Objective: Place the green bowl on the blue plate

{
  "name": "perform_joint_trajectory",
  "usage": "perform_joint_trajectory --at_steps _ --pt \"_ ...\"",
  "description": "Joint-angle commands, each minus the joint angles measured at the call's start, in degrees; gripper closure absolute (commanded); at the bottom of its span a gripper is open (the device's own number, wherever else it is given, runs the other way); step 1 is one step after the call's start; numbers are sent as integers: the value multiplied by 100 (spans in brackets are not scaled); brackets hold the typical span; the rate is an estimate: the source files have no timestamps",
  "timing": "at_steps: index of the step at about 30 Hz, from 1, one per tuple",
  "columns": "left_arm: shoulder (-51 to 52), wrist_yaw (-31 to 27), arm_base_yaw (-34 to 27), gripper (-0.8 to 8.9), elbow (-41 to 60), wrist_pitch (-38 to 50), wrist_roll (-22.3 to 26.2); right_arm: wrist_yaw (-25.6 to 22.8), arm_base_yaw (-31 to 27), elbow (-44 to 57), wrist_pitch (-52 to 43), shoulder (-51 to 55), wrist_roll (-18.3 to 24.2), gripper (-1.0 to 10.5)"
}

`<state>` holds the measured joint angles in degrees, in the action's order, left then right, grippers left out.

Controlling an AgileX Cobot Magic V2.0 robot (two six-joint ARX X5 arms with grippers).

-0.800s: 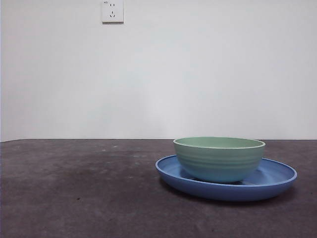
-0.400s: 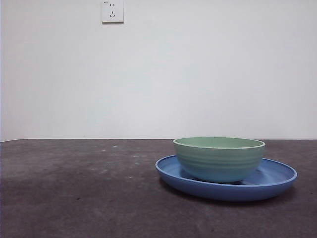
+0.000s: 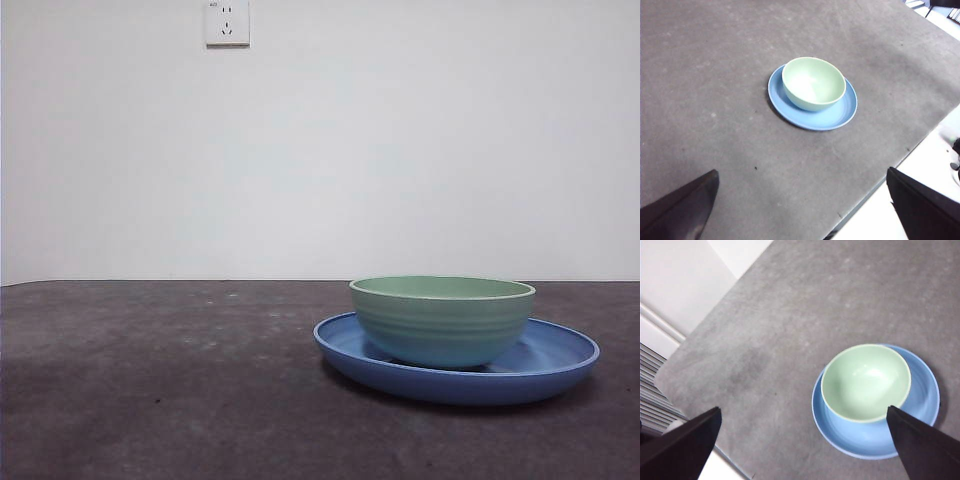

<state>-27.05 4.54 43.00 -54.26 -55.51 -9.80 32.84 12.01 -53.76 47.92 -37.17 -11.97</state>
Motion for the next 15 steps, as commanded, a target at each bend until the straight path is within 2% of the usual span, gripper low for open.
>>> perform_joint_trajectory --at_steps 1,8,15 --pt "-20 -9 46 219 -63 133 -13 -55 15 -96 216 -133 -120 338" --pt "-20 -9 46 219 -66 129 -13 -142 -299 -96 481 -863 149 338" --pt "-20 -9 46 219 -66 127 -13 -46 -855 -96 463 -2011 874 339"
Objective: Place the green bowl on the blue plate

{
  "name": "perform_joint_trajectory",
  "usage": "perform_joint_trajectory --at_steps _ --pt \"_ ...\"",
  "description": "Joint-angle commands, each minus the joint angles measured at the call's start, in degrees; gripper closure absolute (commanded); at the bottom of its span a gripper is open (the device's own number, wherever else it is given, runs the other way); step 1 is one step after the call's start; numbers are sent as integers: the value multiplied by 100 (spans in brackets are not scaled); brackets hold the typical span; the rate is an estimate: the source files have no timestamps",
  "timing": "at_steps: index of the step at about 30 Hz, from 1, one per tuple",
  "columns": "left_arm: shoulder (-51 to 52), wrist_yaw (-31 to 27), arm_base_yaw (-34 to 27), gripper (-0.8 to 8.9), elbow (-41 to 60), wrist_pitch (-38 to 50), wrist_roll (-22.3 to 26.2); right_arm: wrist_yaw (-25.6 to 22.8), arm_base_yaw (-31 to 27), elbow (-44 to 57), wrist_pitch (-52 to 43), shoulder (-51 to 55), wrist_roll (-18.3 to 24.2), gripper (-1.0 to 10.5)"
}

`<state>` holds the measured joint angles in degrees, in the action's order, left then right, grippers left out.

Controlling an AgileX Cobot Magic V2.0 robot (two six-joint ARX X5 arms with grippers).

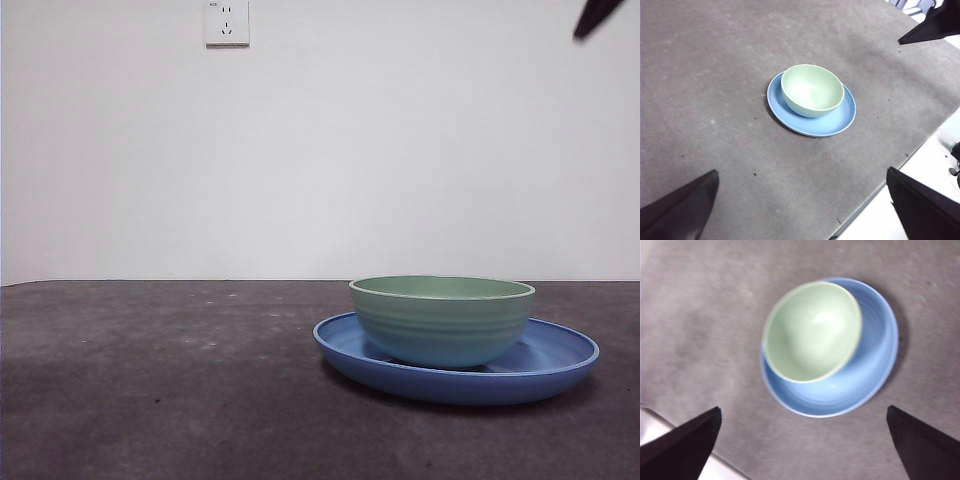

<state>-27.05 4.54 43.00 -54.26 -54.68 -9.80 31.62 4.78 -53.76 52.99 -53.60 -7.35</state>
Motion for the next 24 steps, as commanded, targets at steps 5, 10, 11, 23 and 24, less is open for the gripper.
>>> perform_joint_trajectory --at_steps 5,10,11,23,24 --pt "-20 -7 46 219 -66 44 -13 592 -463 -96 -354 -1303 509 339" --pt "-20 -9 46 219 -66 44 -13 651 -568 -96 -826 -2210 575 382" --pt "-20 -9 46 219 -66 44 -13 651 -568 -96 -896 -2400 625 408" --pt "-20 -9 46 219 -63 44 -13 625 -566 -96 -1773 -3633 688 577" --pt "-20 -9 46 219 -66 44 -13 590 -566 -96 -1847 -3679 684 600"
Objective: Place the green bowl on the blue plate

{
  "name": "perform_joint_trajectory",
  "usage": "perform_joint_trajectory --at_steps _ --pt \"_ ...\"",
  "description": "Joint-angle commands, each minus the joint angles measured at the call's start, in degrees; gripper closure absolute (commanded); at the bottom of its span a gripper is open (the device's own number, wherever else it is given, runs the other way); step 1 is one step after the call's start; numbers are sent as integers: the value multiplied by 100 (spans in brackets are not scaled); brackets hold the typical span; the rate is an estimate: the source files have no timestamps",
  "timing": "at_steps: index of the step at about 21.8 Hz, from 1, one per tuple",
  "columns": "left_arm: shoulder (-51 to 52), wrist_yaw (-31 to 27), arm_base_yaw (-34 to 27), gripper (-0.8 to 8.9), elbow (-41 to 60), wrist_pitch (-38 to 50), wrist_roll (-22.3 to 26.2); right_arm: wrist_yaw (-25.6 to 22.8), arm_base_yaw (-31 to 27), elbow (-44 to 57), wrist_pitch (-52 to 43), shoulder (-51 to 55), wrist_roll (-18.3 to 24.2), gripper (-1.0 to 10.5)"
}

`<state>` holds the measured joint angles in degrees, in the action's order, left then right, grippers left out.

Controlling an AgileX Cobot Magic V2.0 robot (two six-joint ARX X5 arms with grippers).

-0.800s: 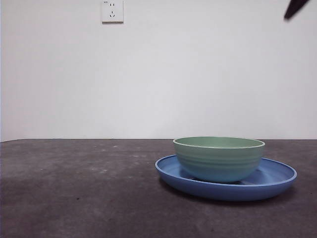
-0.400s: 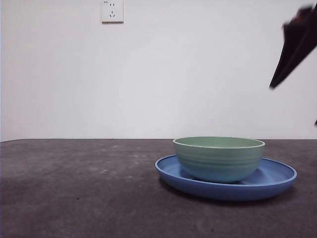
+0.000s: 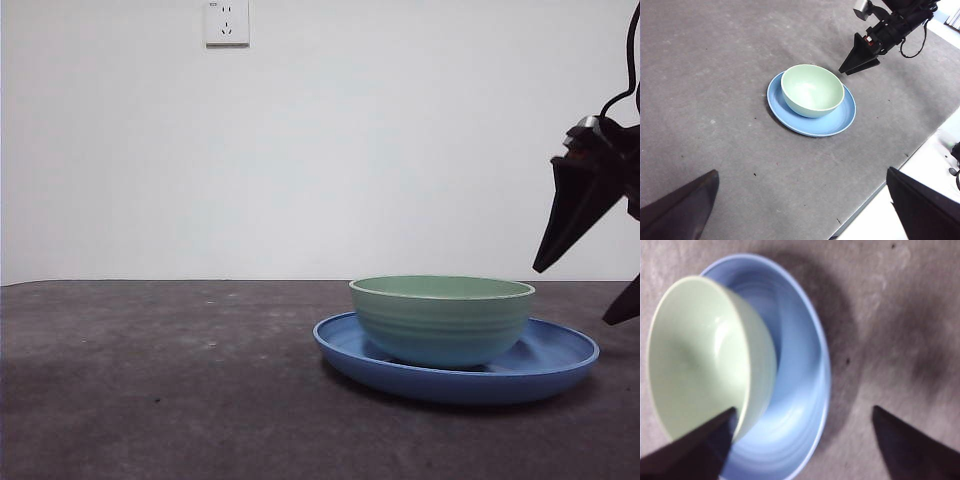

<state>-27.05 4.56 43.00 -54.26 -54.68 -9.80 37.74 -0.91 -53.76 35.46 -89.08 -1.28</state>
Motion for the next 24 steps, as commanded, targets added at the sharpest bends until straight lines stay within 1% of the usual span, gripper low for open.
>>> perform_joint_trajectory --at_steps 1,6,8,10,13,16,23,24 --pt "-20 -11 46 219 -66 44 -13 -48 7 -96 -162 -170 52 601" --pt "-20 -11 46 219 -66 46 -13 -66 28 -96 -243 -426 20 604" --pt "-20 -11 46 219 -66 48 -13 -61 87 -96 -269 -564 26 675" --pt "-20 -11 46 219 -66 48 -13 -33 166 -96 -363 -680 28 686" --pt "-20 -11 46 219 -66 46 -13 -28 256 -96 -463 -791 24 740" --pt "-20 -11 46 219 -66 46 -13 -26 284 -96 -487 -920 20 757" --pt "-20 -11 46 219 -66 46 -13 -74 308 -96 -503 -975 -20 936" --pt "-20 -11 46 219 -66 46 -13 -74 310 -96 -507 -975 -42 936"
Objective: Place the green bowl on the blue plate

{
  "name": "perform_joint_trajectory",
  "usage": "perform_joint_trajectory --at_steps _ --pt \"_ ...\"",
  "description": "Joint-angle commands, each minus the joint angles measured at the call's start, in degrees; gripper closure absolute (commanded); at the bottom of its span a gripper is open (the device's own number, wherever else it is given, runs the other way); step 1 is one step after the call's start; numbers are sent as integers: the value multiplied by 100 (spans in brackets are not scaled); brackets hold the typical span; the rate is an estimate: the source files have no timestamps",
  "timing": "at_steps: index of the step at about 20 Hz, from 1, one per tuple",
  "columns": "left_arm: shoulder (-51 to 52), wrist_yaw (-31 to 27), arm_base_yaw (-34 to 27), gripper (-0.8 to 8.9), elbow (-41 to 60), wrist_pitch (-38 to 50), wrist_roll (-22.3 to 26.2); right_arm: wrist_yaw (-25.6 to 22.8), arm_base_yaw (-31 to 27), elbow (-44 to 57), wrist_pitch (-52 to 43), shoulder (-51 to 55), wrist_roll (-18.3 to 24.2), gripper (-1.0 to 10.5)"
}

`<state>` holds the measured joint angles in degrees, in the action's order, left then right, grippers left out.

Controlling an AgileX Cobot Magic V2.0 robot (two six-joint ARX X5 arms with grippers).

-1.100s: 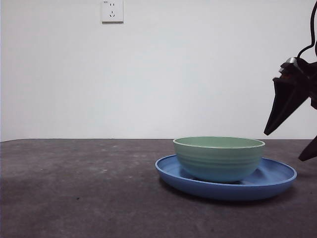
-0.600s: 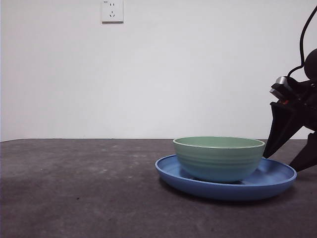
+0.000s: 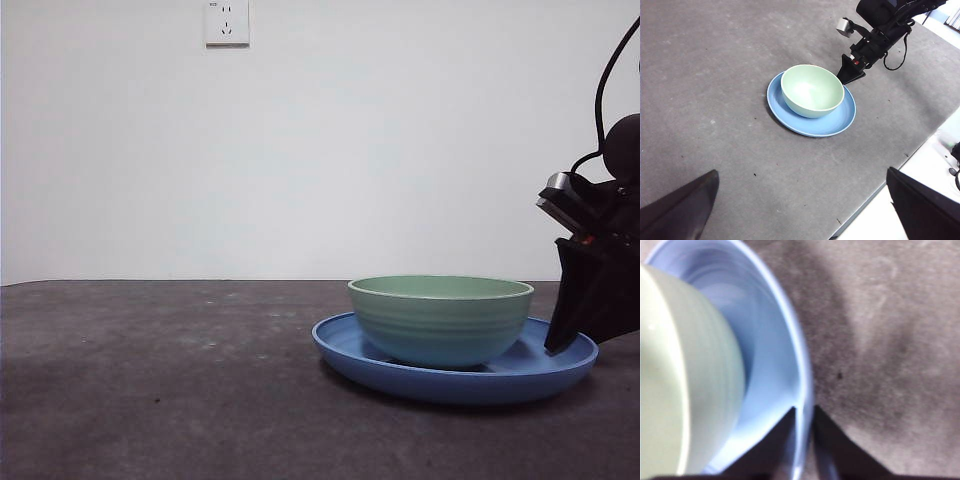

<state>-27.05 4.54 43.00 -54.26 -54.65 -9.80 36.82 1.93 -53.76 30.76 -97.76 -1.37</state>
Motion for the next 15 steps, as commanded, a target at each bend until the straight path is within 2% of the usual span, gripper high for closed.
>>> perform_joint_trajectory --at_steps 1,10,15 --pt "-20 -9 46 219 -66 44 -13 11 37 -98 -61 -107 -114 936" --pt "-20 -9 46 219 -66 44 -13 -153 350 -719 367 -103 -529 936" --pt "-20 -7 46 219 -66 44 -13 -431 942 -1167 511 -103 -973 936"
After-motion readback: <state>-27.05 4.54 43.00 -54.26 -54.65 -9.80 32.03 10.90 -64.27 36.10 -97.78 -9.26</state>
